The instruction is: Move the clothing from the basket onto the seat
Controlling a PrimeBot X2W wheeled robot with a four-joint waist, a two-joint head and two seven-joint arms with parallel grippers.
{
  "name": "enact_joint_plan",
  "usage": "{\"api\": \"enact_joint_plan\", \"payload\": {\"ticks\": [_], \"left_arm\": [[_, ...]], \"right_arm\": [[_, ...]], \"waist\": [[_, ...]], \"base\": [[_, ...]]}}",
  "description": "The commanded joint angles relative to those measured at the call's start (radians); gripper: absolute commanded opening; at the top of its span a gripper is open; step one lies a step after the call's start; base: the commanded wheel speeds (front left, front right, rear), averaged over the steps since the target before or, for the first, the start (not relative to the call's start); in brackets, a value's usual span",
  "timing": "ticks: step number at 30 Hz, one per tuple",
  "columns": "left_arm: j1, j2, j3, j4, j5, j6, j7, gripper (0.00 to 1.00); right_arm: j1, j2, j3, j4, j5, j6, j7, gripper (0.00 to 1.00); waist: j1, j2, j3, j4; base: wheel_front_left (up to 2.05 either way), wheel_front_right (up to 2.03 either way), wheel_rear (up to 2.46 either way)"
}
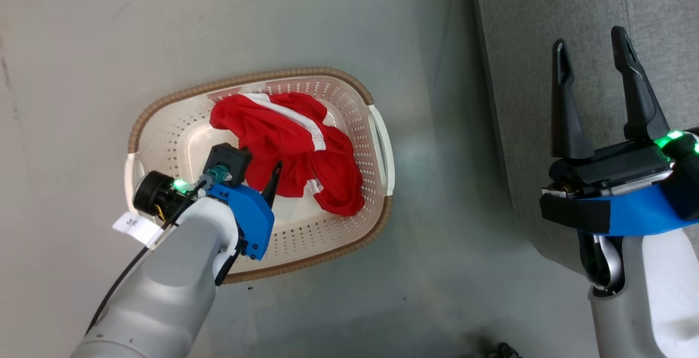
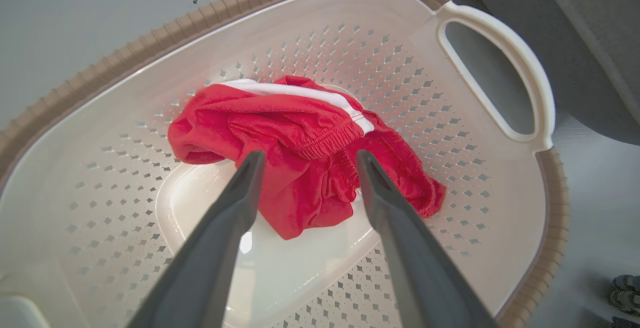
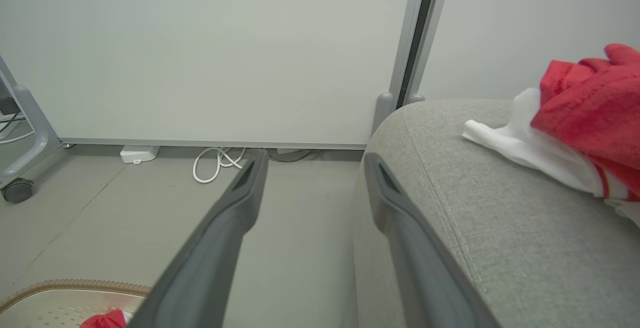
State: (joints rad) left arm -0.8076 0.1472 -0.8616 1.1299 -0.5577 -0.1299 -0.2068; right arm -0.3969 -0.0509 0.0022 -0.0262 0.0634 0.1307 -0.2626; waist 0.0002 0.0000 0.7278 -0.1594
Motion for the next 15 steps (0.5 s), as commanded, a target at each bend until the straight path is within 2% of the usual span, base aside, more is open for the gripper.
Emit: {"api": "enact_joint_plan", "payload": {"ticks": [1,15], "left_arm": [[-0.035,0.010,-0.019,0.014,-0.020,-0.001,0.010,1.00],[-0.139,0.029,-0.101,0.109,-0.082,-0.001,0.076,1.00]], "right_arm": [[-0.021,0.001,-0.001,-0.012,-0.005,0.000,-0.004,1.00],[-0.035,0.001,0.013,-0.090,-0.011,0.000,-0.004,1.00]], "waist": [[-0.0002,0.0000,0.042,-0.013],[-0.0002,0.0000,0.150,-0.029]], "base": [[0.00,0.00,0.00],[0.00,0.00,0.00]]}}
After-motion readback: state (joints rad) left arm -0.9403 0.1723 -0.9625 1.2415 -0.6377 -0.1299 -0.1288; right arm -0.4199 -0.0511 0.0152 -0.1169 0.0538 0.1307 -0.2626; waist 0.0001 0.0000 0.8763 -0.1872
